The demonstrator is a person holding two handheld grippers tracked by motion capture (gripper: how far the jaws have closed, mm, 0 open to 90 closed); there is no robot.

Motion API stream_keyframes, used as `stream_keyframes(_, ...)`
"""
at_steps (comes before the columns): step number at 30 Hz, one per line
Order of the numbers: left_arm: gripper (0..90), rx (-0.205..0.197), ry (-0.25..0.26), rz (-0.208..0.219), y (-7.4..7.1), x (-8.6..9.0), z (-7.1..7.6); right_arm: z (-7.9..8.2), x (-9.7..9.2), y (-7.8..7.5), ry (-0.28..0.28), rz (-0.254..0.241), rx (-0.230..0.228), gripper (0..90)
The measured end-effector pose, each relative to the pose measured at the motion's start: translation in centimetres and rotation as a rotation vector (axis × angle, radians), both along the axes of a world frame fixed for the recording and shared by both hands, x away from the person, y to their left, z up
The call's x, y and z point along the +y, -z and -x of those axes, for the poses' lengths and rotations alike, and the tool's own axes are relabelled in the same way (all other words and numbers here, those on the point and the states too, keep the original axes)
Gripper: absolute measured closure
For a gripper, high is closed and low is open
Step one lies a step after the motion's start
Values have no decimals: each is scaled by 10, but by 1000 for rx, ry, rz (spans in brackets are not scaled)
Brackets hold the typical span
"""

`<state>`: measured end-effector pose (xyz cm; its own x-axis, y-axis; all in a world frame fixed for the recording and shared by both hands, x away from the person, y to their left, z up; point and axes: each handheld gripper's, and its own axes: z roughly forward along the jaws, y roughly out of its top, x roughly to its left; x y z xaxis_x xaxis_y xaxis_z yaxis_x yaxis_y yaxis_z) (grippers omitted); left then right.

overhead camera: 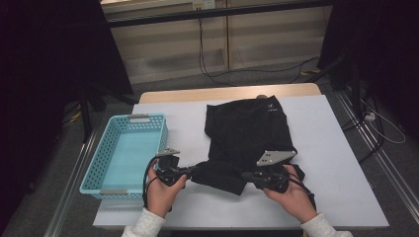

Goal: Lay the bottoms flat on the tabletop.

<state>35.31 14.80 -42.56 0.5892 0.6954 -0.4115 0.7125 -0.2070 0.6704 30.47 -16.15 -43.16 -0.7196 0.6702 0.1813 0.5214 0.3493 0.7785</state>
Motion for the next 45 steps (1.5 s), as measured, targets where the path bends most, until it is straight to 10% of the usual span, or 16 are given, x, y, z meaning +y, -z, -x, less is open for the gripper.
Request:
stream_keyframes(11, 820, 25, 30, -34, 7, -5, 3, -5, 2, 22, -7, 85, 61, 895)
stream_keyframes(20, 588, -13, 24, -48, 9, -7, 2, -10, 6, 28, 2, 120, 53, 880)
stream_keyframes(27, 423, -80, 18, -79, 11, -8, -2, -5, 2, 18, 36, 114, -11, 677)
stream_keyframes(37, 292, -113, 13, -68, 7, -9, -3, 8, 48, 21, -123, 80, -29, 502)
stream_keyframes(45, 256, -112, 9, -67, 7, -8, -3, 4, 71, 35, -126, 147, -86, 440)
